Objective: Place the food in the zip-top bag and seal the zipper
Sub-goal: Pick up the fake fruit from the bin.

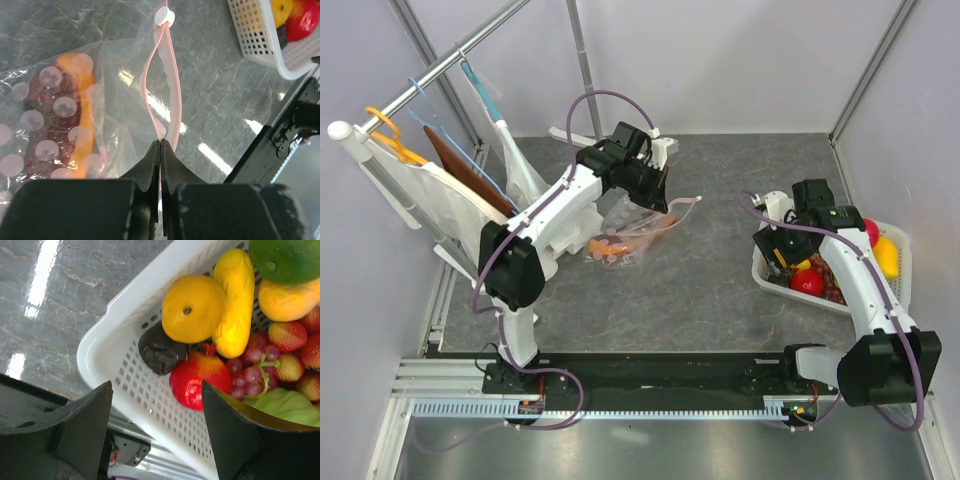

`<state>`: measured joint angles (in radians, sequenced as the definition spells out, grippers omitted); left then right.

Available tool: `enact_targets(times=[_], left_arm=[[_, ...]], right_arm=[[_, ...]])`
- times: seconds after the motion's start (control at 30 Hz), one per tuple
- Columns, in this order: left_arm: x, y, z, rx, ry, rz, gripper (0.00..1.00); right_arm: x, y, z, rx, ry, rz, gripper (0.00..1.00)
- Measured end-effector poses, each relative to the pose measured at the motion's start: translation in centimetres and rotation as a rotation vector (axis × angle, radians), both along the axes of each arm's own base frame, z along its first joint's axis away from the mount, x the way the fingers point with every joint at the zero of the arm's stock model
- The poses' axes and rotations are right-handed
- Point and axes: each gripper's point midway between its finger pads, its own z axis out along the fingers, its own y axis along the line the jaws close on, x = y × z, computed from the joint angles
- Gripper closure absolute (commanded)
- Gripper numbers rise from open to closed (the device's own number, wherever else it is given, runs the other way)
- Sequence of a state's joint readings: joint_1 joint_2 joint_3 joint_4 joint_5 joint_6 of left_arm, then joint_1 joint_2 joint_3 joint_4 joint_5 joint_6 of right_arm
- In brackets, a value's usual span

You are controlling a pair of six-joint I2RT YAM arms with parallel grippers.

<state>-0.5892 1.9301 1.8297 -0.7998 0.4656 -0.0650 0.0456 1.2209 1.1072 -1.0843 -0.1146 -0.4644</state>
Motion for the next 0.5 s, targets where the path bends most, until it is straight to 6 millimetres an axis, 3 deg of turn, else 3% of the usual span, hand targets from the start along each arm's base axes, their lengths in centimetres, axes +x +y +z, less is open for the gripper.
enact_targets(times=[0.33, 0.5], left_arm=[[1.6, 1.1, 2.0, -0.055, -0.057, 0.070, 0.98], [1.4, 1.2, 1.0, -0.047, -0.047, 0.080, 0.98]], right_arm=[[2.5, -1.3, -3.5, -0.034, 0.014, 0.000, 0.20], [3.8, -1.7, -4.5, -0.052, -0.001, 0.010, 0.21]])
